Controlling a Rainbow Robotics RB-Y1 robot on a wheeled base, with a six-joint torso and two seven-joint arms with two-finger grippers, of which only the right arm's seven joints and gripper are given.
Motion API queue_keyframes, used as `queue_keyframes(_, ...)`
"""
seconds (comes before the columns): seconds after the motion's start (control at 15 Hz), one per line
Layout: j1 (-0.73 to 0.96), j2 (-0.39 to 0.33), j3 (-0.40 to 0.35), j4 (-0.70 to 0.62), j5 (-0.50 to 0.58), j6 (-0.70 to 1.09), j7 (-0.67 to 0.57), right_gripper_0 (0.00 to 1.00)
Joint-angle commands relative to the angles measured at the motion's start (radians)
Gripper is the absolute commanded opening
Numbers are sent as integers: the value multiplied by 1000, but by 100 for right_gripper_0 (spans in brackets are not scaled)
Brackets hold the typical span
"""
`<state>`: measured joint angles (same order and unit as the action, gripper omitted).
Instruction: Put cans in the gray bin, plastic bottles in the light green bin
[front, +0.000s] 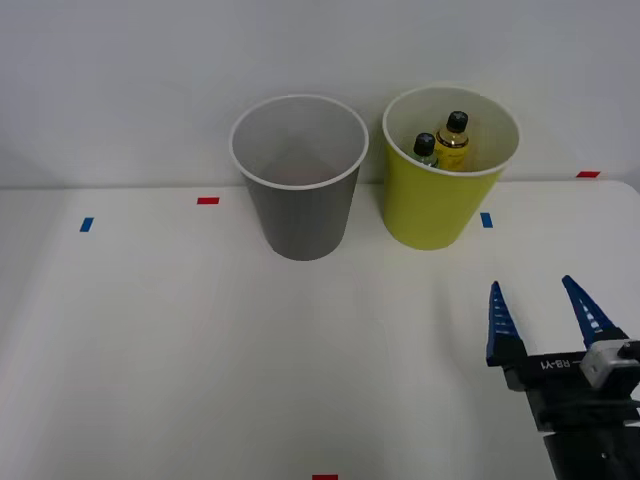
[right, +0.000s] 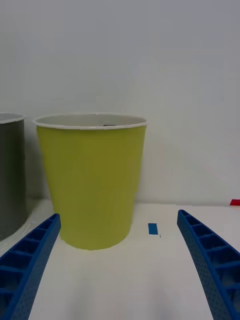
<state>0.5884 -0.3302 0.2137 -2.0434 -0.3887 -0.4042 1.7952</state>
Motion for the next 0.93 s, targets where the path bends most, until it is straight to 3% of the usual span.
queue_keyframes(0.07, 21, -76, 3, 0, -2, -1, -22, 79)
queue_keyframes(0.27, 67, -73, -2, 0, 39, -1, -40, 80)
queue_keyframes(0.47, 120, -56, -28, 0, 209, -18, -309, 80)
queue_keyframes(0.6, 149, -35, -33, 9, 297, -41, -425, 80)
queue_keyframes(0.93, 149, 69, -77, 229, 531, -274, -723, 80)
